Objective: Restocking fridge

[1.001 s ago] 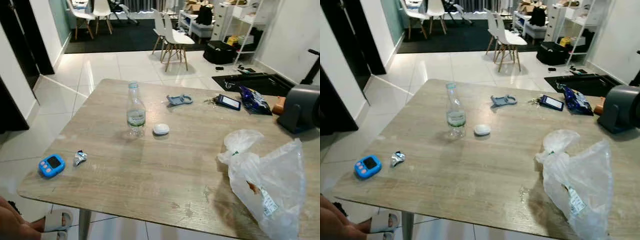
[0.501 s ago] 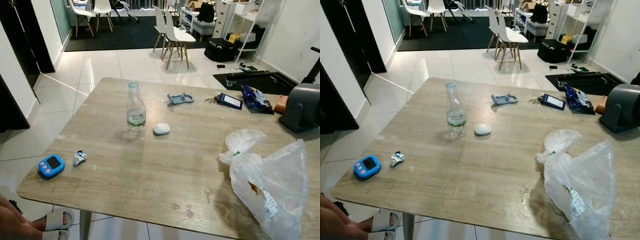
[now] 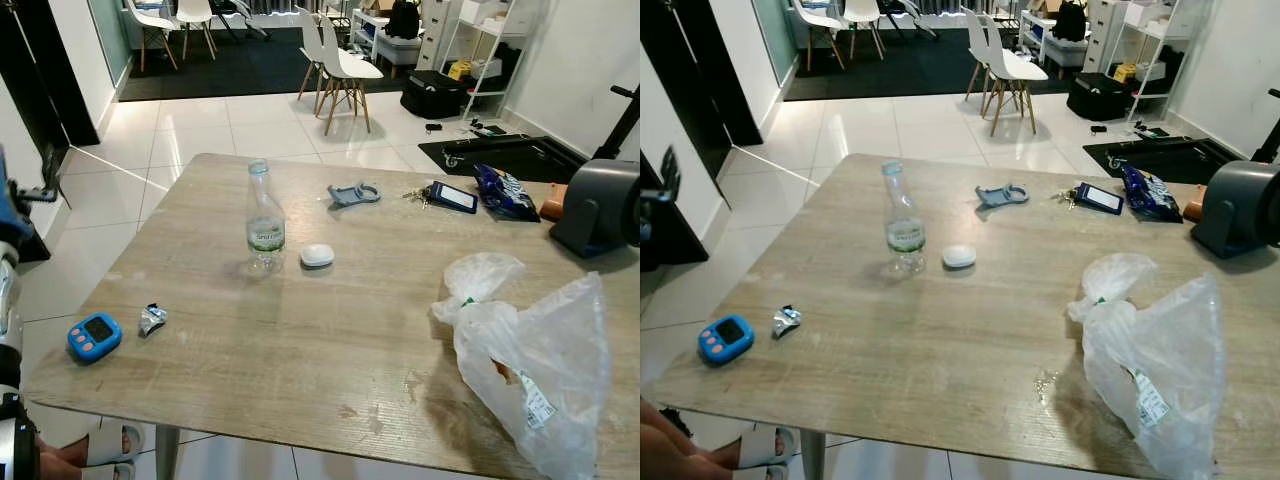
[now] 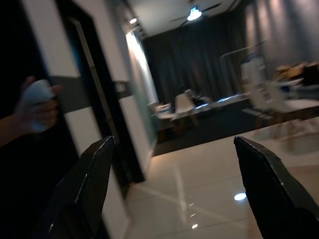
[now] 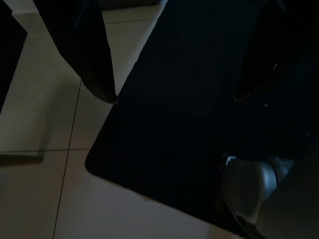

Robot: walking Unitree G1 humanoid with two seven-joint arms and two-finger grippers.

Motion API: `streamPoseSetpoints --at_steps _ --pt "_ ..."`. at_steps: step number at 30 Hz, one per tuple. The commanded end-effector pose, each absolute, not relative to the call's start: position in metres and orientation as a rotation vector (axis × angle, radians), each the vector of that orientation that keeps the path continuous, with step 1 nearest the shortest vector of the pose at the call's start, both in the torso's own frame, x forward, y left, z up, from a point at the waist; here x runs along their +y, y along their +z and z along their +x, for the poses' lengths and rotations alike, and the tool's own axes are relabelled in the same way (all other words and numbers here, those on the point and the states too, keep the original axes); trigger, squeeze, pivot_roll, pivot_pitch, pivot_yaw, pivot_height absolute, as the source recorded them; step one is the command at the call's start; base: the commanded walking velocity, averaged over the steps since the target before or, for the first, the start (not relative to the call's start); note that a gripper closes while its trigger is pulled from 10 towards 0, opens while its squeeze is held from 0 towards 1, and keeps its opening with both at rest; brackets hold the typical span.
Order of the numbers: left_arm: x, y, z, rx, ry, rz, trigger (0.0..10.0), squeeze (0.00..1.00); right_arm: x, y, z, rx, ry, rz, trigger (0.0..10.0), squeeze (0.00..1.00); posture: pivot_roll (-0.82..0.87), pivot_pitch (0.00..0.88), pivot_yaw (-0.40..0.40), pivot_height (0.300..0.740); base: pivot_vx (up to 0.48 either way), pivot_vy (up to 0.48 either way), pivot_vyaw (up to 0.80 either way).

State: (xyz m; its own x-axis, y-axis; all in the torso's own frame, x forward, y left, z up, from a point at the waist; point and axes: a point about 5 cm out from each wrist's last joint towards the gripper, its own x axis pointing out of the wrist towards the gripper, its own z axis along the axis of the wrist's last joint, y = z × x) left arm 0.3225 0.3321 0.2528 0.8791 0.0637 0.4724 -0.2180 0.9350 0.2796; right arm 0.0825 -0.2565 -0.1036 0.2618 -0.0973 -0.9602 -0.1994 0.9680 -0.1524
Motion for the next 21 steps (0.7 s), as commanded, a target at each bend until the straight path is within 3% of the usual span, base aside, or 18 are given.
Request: streamPoseSetpoints --at_steps 1,2,7,12,15,21 --pt "0.314 0.256 0.332 -0.497 0.03 0.231 10.0 0.0 -0.255 -0.103 0.085 1.302 0.076 -0.264 10.0 0.0 0.06 0.0 -0.019 0.74 0.0 0.0 0.0" --pt "0.314 0.256 0.332 -0.497 0.03 0.231 10.0 0.0 -0.255 -0.103 0.085 1.302 0.076 -0.264 10.0 0.0 0.06 0.0 -0.019 0.74 0.0 0.0 0.0" --pt "0.264 0.258 0.361 -0.482 -0.233 0.147 10.0 0.0 -0.256 -0.104 0.08 1.314 0.081 -0.272 10.0 0.0 0.06 0.0 -0.022 0.74 0.0 0.0 0.0" --pt "0.243 0.253 0.37 -0.456 -0.302 0.137 10.0 0.0 -0.256 -0.105 0.078 1.317 0.082 -0.275 10.0 0.0 0.06 0.0 -0.021 0.74 0.0 0.0 0.0" --pt "0.21 0.248 0.381 -0.42 -0.406 0.149 10.0 0.0 -0.256 -0.105 0.076 1.319 0.081 -0.274 10.0 0.0 0.05 0.0 -0.018 0.74 0.0 0.0 0.0" --pt "0.188 0.25 0.389 -0.408 -0.485 0.149 10.0 0.0 -0.256 -0.105 0.075 1.322 0.079 -0.274 10.0 0.0 0.04 0.0 -0.021 0.74 0.0 0.0 0.0"
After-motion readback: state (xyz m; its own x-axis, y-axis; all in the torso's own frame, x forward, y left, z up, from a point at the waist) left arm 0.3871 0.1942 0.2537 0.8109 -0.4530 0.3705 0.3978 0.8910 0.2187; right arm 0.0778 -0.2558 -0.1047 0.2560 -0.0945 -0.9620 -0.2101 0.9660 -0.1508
